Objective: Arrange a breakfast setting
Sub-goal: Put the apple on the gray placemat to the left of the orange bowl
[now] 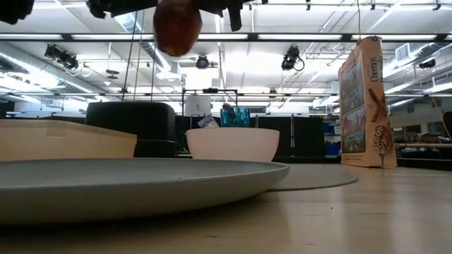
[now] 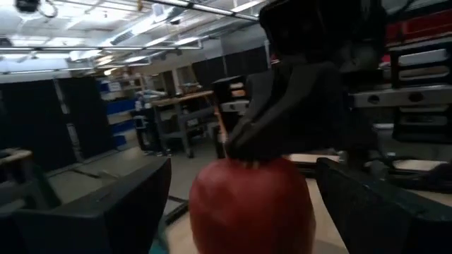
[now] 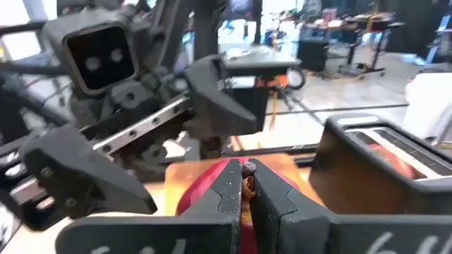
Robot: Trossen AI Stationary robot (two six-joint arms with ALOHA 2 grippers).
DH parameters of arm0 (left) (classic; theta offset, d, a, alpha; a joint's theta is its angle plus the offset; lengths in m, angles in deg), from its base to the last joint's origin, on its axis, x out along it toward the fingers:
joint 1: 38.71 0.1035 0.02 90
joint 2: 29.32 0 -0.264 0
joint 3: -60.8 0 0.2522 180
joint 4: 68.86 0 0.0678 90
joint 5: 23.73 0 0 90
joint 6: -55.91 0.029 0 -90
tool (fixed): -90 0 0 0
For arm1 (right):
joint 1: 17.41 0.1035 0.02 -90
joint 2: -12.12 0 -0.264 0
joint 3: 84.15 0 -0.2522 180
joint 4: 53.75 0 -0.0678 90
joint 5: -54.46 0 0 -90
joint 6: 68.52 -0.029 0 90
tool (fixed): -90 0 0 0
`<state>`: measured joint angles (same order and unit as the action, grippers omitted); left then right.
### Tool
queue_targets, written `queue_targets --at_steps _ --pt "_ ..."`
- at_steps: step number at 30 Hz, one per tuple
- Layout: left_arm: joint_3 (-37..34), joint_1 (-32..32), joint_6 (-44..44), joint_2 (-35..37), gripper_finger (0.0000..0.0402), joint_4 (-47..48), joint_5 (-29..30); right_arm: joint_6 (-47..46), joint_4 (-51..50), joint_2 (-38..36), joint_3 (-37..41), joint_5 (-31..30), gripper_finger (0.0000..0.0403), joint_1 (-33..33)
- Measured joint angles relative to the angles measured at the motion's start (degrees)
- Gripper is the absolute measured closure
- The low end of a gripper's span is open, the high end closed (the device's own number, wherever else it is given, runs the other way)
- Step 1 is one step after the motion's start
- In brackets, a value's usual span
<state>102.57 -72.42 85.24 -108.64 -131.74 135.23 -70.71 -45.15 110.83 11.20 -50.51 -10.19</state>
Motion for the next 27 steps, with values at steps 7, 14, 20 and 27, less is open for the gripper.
queue_targets --at_steps 7,14,20,27 --pt "-0.02 -4.97 10.46 8.63 0.0043 3.00 9.99 -0.64 0.08 0.09 -0.04 0.08 0.0386 -3.24" --pt "-0.04 -13.72 13.72 16.48 0.0042 3.04 9.43 -0.36 3.99 6.72 -0.11 -0.12 0.0386 -9.97" --pt "-0.07 -17.56 13.80 16.81 0.0042 3.21 7.05 -2.25 10.65 15.17 -0.11 1.44 0.0386 -15.51" --pt "-0.07 -17.49 13.34 16.75 0.0042 4.51 7.07 -5.74 12.28 23.39 -4.74 7.61 0.0386 -18.32"
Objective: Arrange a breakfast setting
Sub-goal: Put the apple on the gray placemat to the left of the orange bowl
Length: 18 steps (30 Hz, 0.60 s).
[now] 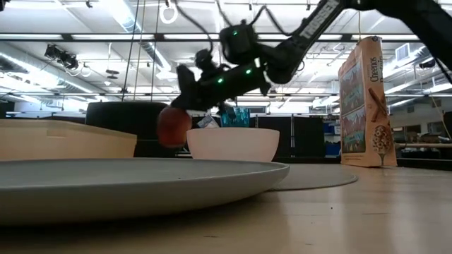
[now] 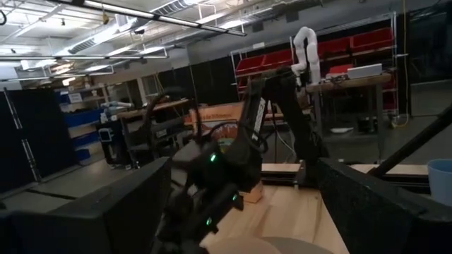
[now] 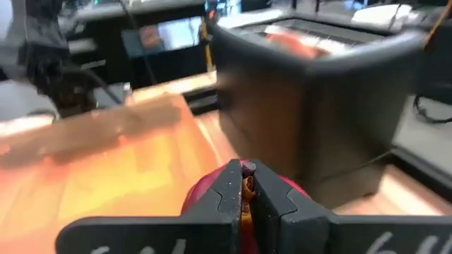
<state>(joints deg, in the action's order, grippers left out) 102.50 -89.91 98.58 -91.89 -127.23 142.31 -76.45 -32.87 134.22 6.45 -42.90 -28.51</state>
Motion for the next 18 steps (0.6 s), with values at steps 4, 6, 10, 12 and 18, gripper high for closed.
queue_targets --at_steps 4,6,10,12,18 --pt "-0.02 0.00 0.03 0.00 0.0042 0.00 0.01 0.45 -5.95 3.48 -5.73 0.66 0.0386 0.65" --pt "-0.02 0.00 0.04 -0.02 0.0042 0.02 0.01 0.47 -7.03 4.66 -6.92 0.81 0.0386 0.69" --pt "-0.04 0.00 0.01 -0.02 0.0042 0.34 -0.01 0.62 -8.31 5.46 -7.10 0.18 0.0386 0.60" --pt "-0.04 0.00 0.01 -0.02 0.0042 0.36 -0.01 1.33 -8.69 5.36 -7.22 0.05 0.0386 0.59" --pt "-0.04 0.00 0.00 -0.02 0.0042 0.36 0.00 2.58 -9.38 5.31 -7.23 -0.02 0.0383 1.04"
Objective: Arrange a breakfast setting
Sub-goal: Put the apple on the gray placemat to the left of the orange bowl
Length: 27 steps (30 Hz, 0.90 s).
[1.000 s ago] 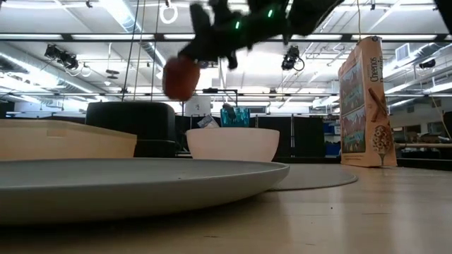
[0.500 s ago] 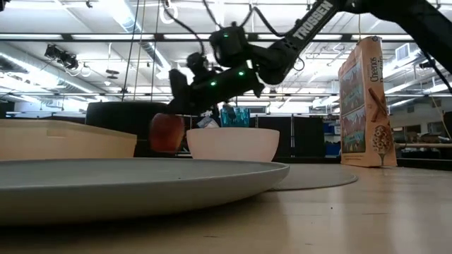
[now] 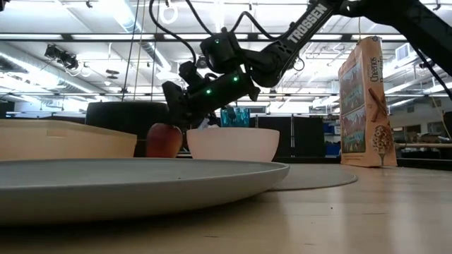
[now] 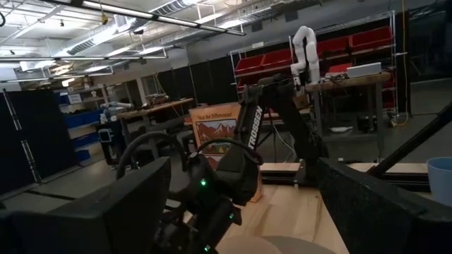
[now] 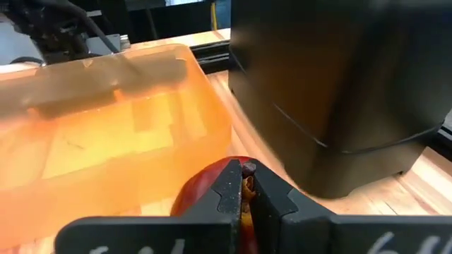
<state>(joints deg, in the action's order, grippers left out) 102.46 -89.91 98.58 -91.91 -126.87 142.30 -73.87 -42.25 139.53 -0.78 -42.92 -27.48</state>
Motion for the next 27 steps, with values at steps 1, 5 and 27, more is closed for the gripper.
queue_targets --at_steps 1,5,27 --pt "0.00 0.00 0.00 0.00 0.0042 0.00 -0.01 0.20 -0.41 0.00 0.00 0.00 0.0381 0.10" --pt "0.00 0.00 -0.02 -0.02 0.0042 0.02 0.00 0.75 -0.97 -0.02 0.00 0.00 0.0380 0.59" --pt "-0.02 0.00 -0.04 -0.04 0.0042 0.08 -0.01 3.12 -6.31 -5.36 0.04 -2.03 0.0302 3.68"
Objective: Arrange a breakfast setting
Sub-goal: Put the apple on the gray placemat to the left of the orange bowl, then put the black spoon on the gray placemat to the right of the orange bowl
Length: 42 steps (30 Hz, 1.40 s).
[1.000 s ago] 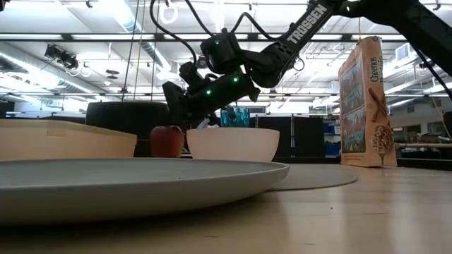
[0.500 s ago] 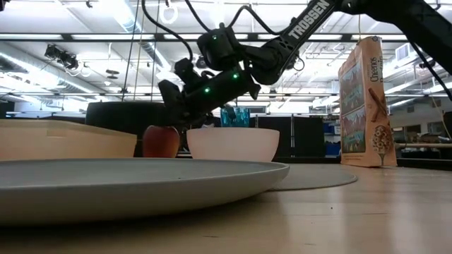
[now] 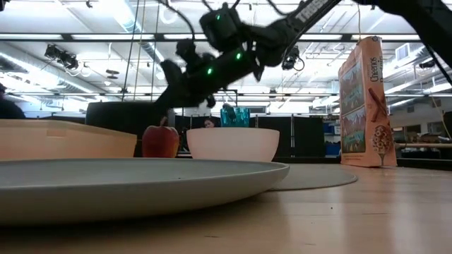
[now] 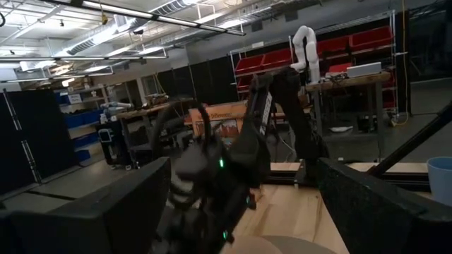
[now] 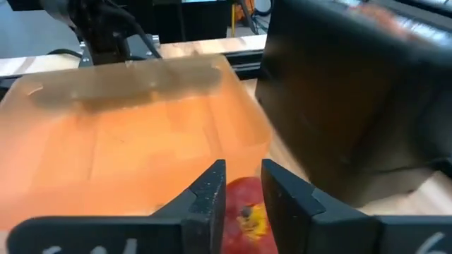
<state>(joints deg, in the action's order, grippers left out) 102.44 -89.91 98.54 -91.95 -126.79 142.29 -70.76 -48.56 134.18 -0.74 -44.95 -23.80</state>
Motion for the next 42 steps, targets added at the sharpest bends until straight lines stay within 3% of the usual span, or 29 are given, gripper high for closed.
queue_targets --at_steps 6,11,16,22,30,34,40,42 --pt "0.00 0.00 -0.02 -0.01 0.0042 -0.01 0.00 4.61 -9.97 -8.27 0.00 -1.05 0.0280 0.00" --pt "0.00 0.00 -0.02 -0.01 0.0042 0.02 0.01 8.33 -17.07 -16.23 0.00 -8.70 0.0277 -1.27" --pt "0.00 0.01 -0.02 -0.01 0.0042 -0.01 0.00 9.49 -20.74 -23.03 -0.02 -15.17 0.0276 -4.71" --pt "0.00 0.00 -0.02 -0.01 0.0042 -0.01 0.00 9.39 -23.00 -26.60 -0.02 -15.95 0.0277 -11.03" --pt "-0.02 0.02 -0.09 -0.01 0.0042 2.19 0.00 11.89 -21.77 -22.27 1.53 -5.47 0.0276 -19.27" --pt "-0.02 -0.12 -0.65 -0.01 0.0042 4.33 0.00 12.73 -18.50 -20.72 1.51 4.93 0.0269 -24.38" --pt "-0.02 -0.07 -3.87 -0.01 0.0042 8.45 -0.02 9.42 -15.93 -17.76 1.51 20.56 0.0220 -31.90" --pt "-0.02 -0.04 -4.09 -0.01 0.0042 8.63 -0.02 8.63 -14.80 -16.04 1.51 23.31 0.0198 -33.08"
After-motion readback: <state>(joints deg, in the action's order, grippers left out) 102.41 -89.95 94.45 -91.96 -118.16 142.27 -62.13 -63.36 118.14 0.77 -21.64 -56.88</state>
